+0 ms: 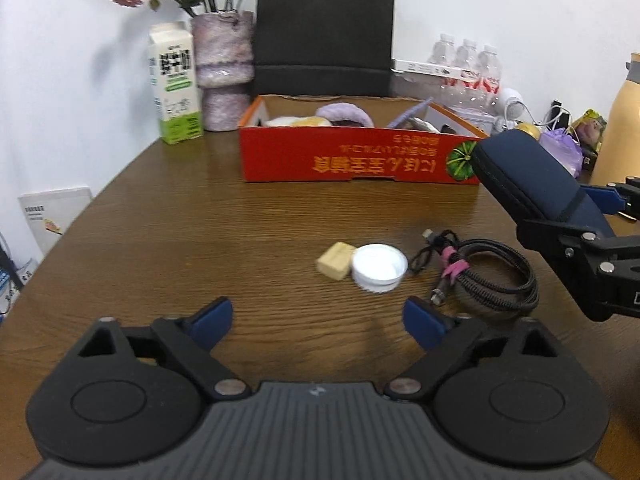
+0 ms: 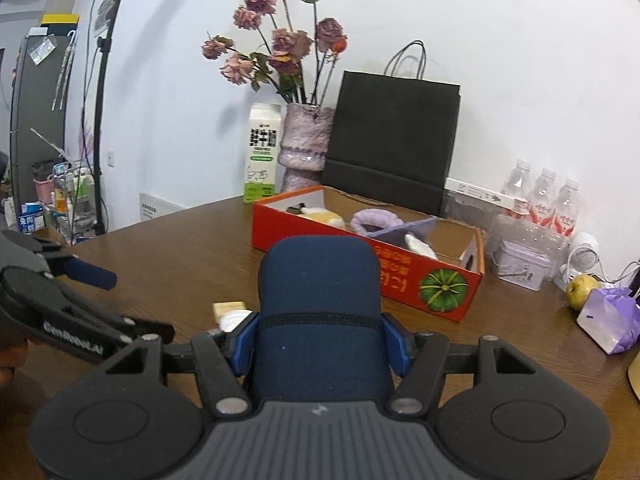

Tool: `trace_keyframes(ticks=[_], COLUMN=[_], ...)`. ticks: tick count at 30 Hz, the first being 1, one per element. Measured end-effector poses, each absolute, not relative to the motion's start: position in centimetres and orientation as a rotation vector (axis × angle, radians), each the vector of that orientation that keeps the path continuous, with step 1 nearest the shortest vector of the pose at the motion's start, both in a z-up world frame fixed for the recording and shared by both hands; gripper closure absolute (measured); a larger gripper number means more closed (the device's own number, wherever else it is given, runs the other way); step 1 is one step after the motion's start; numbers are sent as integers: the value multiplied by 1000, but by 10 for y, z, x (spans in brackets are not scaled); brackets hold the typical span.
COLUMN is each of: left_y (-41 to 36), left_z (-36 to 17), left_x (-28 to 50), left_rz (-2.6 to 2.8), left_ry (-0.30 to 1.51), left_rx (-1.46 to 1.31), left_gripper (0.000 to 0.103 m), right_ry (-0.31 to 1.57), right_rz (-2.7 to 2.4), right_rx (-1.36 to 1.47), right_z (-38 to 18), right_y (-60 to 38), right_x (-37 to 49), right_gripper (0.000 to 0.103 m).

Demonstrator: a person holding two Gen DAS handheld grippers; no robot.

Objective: Organize objects
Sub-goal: 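Grasp the navy pouch with the right gripper while the left gripper moves toward the yellow block, then grasp the white round cap with the left gripper while the right gripper holds the navy pouch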

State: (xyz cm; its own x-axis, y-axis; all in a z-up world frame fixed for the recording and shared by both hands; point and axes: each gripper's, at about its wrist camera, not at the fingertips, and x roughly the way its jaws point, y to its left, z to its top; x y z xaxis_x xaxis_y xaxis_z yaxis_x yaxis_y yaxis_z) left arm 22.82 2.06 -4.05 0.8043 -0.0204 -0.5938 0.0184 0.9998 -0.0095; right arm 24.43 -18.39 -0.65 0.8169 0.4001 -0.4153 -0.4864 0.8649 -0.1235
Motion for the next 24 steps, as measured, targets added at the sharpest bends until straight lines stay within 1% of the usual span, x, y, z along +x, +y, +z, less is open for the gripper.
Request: trace_keyframes(ticks=[1, 3, 4, 5, 6, 7, 9, 11, 13, 22, 24], left_y=[18, 11, 8, 4, 1, -4, -9, -11, -11, -11, -14], left_z=[-42, -43, -43, -44, -45, -46, -48, -51, -53, -57, -58], left_x=[232, 239, 241, 245, 248, 253, 261, 270, 277, 296, 298], left_rz=[-28, -47, -55, -69, -79, -89, -99, -98, -104, -91, -92], left_ry=[638, 638, 639, 644, 652, 661, 671, 689, 701, 706, 697], left_rx=[-7, -6, -3, 1, 7, 12, 7, -3, -20, -30, -18], left_gripper=[18, 26, 26, 30, 37, 40, 53, 59, 61, 61, 62], right_ry=[394, 402, 404, 407, 412, 419, 434, 435, 422, 406, 403], right_rz=[475, 475, 473, 469, 465, 462, 458, 452, 452, 443, 445], right_rx=[-226, -221, -219, -216, -206, -192, -172, -170, -159, -151, -155], right_z=[-7, -10, -12, -14, -16, -18, -22, -24, -22, -24, -25], right_y=[-186, -191, -193, -195, -197, -199, -203, -204, -206, -207, -206], right_x=[248, 253, 256, 260, 264, 267, 272, 272, 269, 268, 268], right_gripper=[41, 41, 41, 41, 41, 41, 41, 41, 41, 41, 41])
